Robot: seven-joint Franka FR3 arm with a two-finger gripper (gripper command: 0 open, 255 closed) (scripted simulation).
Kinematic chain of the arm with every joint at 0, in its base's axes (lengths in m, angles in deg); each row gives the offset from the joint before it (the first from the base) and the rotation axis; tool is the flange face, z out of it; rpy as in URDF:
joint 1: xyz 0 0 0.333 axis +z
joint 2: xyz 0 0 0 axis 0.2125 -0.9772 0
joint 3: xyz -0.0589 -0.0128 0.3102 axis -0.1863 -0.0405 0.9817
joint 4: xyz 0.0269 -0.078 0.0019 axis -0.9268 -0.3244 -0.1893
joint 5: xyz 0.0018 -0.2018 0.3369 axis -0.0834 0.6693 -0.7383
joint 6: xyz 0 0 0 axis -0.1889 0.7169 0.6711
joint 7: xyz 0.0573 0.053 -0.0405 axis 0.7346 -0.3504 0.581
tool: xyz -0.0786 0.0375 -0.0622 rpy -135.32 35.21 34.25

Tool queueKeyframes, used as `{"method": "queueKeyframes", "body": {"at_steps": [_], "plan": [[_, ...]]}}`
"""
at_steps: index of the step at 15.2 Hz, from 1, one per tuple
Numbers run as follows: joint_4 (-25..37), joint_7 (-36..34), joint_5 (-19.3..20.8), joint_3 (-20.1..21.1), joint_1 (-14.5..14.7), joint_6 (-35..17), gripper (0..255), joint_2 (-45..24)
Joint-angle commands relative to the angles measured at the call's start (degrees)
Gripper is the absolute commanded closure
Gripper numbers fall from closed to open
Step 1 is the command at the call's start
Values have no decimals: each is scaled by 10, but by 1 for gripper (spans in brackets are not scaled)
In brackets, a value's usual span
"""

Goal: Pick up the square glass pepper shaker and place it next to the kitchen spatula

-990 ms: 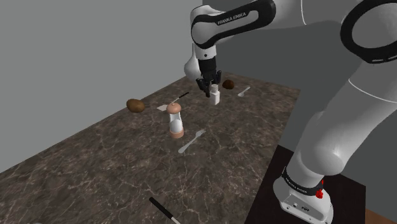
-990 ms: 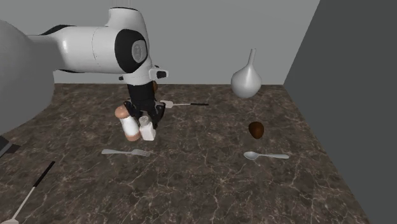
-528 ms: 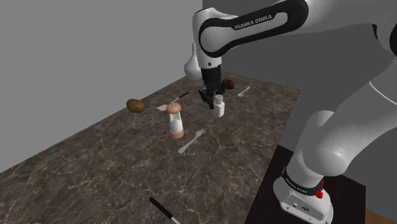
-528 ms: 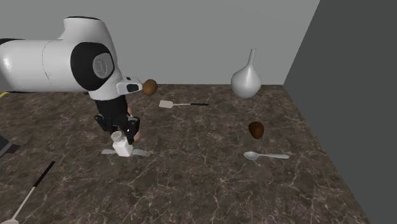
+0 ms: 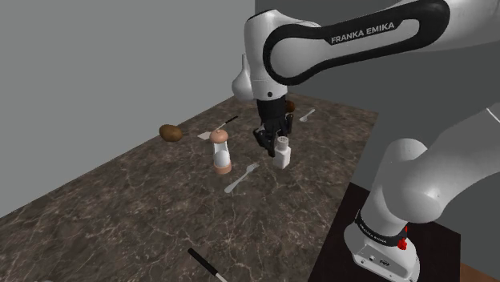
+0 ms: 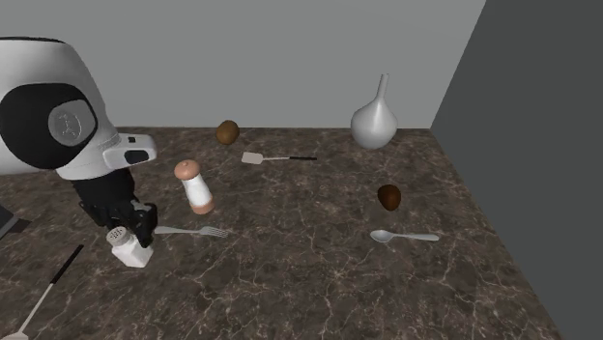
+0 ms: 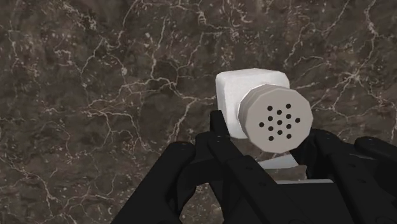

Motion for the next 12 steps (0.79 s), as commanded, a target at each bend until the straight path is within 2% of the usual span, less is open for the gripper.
{"method": "queueKeyframes", "body": {"at_steps": [1,12], "plan": [[-18,-25,-18,18,14,5,255,25],[-54,-166,-127,132,92,25,255,103]]}}
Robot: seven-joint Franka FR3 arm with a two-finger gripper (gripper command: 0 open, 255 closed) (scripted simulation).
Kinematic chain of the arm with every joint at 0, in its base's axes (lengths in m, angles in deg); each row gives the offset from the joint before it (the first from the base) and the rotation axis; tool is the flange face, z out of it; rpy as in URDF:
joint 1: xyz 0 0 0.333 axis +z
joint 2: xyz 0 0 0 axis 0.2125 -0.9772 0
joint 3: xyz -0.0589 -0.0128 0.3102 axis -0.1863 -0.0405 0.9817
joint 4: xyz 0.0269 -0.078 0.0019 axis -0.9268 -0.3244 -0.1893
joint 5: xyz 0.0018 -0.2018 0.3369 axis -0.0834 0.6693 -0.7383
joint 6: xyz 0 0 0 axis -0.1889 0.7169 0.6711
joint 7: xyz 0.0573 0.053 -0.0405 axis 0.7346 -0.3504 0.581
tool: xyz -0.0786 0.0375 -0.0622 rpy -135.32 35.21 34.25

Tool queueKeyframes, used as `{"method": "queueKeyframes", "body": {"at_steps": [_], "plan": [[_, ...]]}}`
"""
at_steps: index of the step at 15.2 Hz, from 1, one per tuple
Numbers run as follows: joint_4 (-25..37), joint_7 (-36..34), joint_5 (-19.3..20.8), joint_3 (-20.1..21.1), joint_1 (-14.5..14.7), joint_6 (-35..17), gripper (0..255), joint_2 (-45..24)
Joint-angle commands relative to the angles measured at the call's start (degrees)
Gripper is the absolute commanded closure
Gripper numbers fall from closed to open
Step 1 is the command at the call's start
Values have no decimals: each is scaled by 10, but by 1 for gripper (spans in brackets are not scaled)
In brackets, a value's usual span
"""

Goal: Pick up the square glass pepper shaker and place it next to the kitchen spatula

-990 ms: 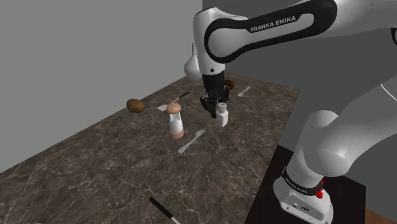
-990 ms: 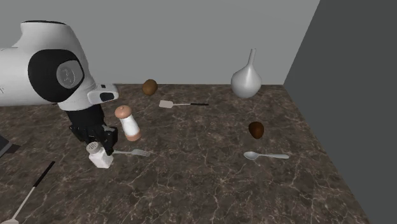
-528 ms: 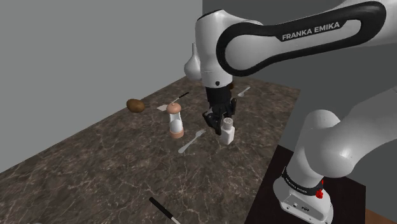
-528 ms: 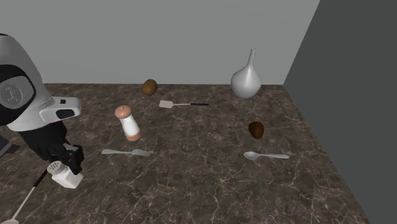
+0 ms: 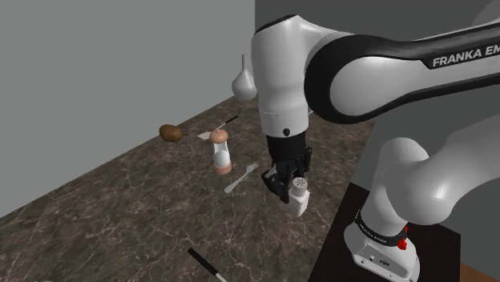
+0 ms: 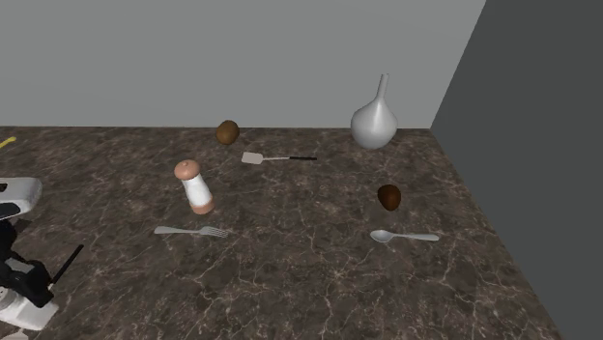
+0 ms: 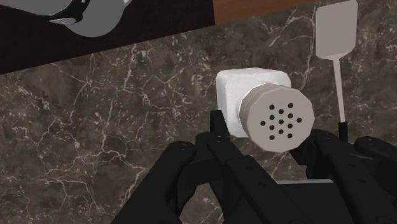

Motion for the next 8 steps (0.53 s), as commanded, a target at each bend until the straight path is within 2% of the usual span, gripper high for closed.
{"method": "queueKeyframes", "body": {"at_steps": [1,2,8], "plan": [[1,-28,-21,22,14,1,255,6],[3,-47,-36,39,23,1,255,9],[-39,-41,-46,51,26,-45,255,4]]}}
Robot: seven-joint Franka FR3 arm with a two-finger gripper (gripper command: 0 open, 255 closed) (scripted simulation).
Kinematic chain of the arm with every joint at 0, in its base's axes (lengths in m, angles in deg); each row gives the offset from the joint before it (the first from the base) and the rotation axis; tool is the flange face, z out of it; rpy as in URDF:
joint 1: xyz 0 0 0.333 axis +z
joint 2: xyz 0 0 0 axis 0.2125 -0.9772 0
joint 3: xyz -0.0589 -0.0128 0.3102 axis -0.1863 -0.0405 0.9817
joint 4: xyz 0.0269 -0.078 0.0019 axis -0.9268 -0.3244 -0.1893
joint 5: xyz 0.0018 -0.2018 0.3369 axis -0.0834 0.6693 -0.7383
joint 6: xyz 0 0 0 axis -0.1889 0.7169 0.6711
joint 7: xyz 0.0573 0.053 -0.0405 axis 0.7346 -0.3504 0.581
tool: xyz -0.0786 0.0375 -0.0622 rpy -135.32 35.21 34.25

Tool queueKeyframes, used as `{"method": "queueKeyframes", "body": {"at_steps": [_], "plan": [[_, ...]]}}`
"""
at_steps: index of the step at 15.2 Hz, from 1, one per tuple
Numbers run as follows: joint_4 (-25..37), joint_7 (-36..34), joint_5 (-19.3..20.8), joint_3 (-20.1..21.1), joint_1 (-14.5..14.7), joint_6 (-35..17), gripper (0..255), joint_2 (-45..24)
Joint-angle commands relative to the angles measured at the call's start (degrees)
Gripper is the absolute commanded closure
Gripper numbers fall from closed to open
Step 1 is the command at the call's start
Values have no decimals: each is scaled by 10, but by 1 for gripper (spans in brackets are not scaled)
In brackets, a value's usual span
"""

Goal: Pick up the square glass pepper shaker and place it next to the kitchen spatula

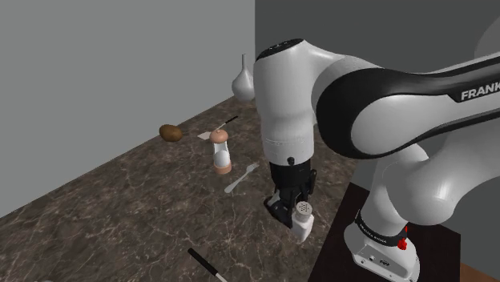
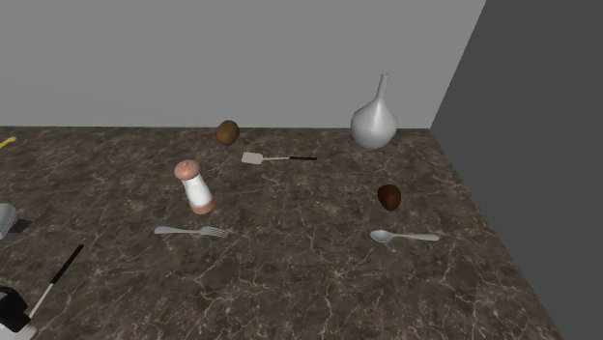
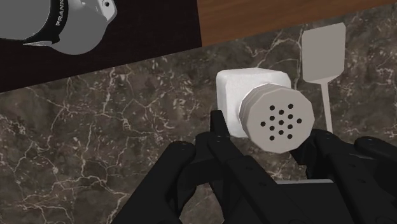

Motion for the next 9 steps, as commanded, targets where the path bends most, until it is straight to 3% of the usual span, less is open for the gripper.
{"method": "queueKeyframes", "body": {"at_steps": [1,9], "plan": [[-16,3,-4,4,1,-17,255,-1],[-66,11,-20,24,5,-84,255,-18]]}}
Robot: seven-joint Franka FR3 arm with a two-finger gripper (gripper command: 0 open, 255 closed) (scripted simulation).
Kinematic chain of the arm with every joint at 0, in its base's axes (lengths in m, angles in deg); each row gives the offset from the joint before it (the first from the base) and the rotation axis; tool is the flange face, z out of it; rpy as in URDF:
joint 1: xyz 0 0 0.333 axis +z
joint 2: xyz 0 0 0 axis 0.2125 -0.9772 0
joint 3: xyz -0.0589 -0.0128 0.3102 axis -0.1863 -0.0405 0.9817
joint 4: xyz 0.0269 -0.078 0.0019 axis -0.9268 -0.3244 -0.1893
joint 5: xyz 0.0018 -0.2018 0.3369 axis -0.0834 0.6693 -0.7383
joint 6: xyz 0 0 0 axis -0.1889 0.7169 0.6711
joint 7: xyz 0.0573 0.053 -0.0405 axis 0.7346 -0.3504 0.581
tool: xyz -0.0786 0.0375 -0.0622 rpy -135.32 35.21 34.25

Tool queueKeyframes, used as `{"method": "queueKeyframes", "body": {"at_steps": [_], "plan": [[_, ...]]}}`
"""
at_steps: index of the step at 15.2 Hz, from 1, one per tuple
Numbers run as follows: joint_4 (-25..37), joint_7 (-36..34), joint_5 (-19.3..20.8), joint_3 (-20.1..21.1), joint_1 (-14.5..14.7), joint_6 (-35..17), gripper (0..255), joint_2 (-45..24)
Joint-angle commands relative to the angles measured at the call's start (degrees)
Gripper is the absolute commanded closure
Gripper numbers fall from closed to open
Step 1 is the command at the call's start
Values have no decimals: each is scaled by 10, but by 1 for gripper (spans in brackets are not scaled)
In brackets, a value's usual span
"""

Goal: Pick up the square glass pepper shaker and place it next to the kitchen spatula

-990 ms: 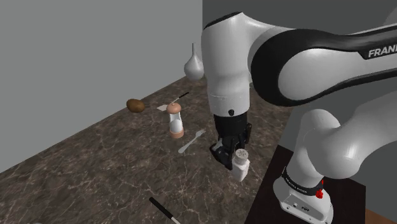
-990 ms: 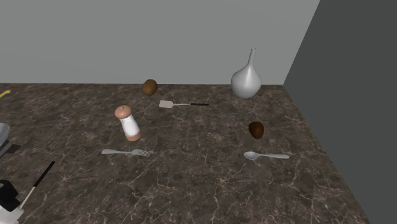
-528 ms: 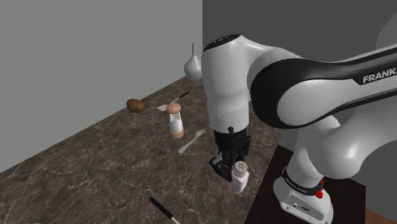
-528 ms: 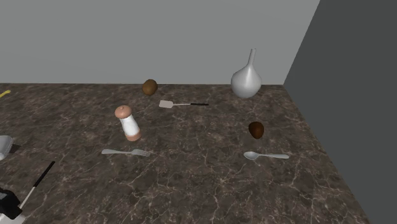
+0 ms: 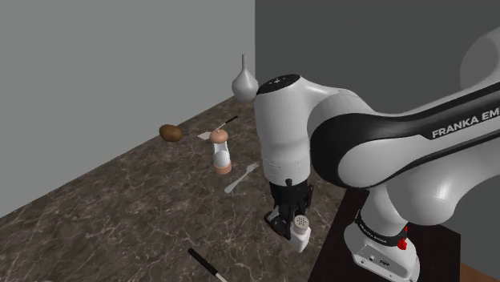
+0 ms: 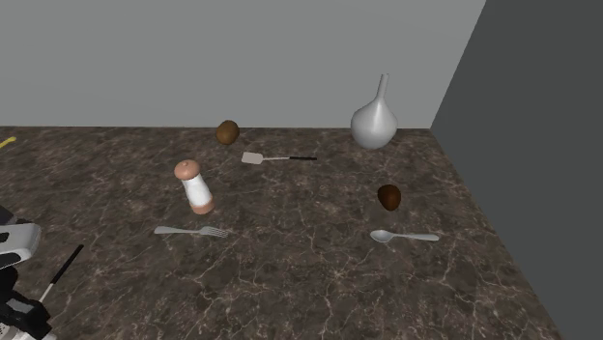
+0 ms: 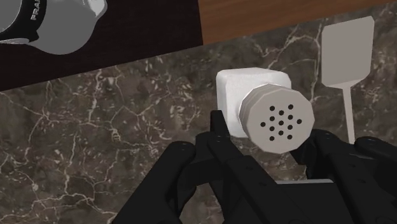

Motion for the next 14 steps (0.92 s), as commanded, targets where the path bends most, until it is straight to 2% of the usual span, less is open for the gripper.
{"method": "queueKeyframes", "body": {"at_steps": [1,14], "plan": [[-10,2,-4,5,0,-17,255,-7],[-73,15,-31,42,1,-141,255,-68]]}}
